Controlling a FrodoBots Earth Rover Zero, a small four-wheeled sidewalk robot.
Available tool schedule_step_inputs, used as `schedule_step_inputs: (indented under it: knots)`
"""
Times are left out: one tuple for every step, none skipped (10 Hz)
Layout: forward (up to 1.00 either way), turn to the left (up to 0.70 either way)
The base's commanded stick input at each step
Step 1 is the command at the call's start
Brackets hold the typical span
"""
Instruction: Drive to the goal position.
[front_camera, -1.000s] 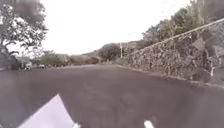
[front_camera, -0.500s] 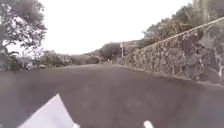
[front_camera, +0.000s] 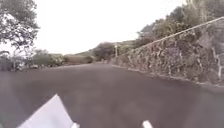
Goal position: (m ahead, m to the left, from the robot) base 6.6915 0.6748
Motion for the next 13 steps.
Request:
schedule_step_inputs:
  knots:
    - [0.50,0.00]
    - [0.50,0.00]
    - [0.50,0.00]
    - [0.50,0.00]
    - [0.50,-0.50]
    - [0.50,-0.50]
    - [0.50,-0.50]
    - [0.50,-0.50]
    - [0.50,-0.50]
    - [0.50,-0.50]
    - [0.50,0.00]
    - [0.50,0.00]
    - [0.50,0.00]
